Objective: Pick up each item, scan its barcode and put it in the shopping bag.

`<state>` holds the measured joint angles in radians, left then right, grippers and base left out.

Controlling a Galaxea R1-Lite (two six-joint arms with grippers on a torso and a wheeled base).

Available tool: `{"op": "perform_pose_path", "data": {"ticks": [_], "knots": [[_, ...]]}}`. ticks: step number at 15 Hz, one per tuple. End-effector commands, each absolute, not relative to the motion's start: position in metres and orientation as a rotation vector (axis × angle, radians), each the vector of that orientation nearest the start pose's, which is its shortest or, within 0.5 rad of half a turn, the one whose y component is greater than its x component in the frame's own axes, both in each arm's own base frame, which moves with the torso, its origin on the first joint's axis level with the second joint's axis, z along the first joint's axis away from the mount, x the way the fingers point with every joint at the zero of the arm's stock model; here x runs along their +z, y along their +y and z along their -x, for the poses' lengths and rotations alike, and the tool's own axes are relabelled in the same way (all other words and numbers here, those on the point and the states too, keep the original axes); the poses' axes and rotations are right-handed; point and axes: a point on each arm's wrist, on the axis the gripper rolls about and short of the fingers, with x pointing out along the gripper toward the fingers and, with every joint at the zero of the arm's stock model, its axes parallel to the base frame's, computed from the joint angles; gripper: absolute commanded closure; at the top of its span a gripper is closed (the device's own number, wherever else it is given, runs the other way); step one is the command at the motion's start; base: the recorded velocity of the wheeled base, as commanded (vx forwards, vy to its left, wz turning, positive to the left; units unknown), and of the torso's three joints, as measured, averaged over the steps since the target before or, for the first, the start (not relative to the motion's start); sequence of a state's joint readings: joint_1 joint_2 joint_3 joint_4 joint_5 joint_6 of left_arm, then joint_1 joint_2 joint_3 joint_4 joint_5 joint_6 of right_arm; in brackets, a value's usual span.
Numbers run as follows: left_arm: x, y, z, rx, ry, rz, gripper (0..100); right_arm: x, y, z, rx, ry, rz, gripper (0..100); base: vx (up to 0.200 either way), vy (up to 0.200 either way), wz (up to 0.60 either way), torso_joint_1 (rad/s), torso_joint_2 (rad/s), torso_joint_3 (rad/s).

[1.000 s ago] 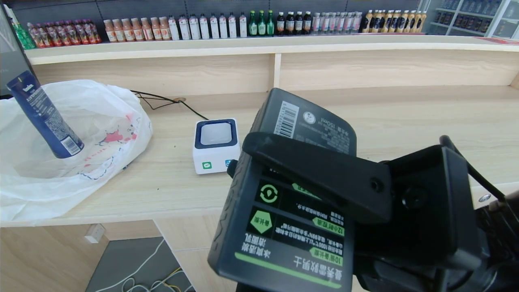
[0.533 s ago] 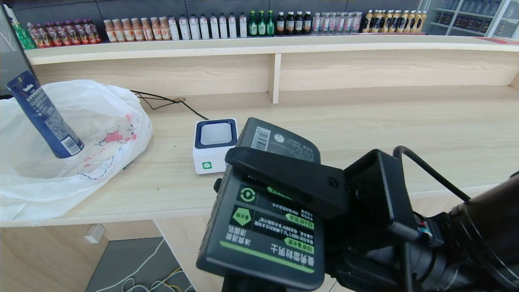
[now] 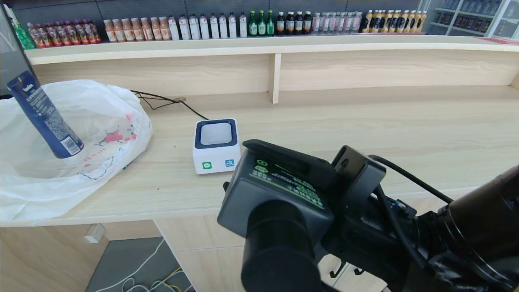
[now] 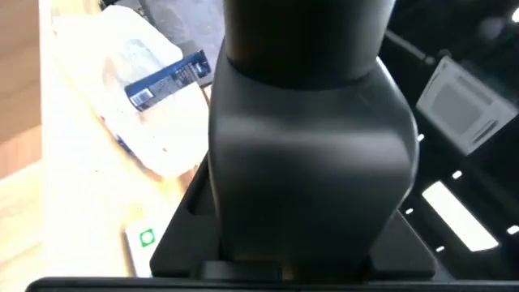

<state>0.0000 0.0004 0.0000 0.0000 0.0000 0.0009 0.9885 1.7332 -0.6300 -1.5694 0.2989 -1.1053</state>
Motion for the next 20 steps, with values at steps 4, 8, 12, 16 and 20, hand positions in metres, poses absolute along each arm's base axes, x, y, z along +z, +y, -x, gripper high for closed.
{"op": "perform_pose_path", "data": {"ticks": [4,8,12,16,20], "knots": [[0.075,0.000,0.023,0.000,0.000,0.000,0,0.198,0.255,-0.164,1.023,-0.843,0.505,100,0.000,0.000,0.00,0.000,0.00,0.000],[0.075,0.000,0.023,0.000,0.000,0.000,0,0.201,0.254,-0.161,1.194,-0.690,0.230,100,0.000,0.000,0.00,0.000,0.00,0.000],[0.075,0.000,0.023,0.000,0.000,0.000,0,0.221,0.233,-0.160,1.385,-0.540,-0.067,100,0.000,0.000,0.00,0.000,0.00,0.000],[0.075,0.000,0.023,0.000,0.000,0.000,0,0.228,0.207,-0.192,1.108,-0.476,-0.176,100,0.000,0.000,0.00,0.000,0.00,0.000],[0.075,0.000,0.023,0.000,0.000,0.000,0,0.236,0.188,-0.218,0.714,-0.477,-0.270,100,0.000,0.000,0.00,0.000,0.00,0.000]]}}
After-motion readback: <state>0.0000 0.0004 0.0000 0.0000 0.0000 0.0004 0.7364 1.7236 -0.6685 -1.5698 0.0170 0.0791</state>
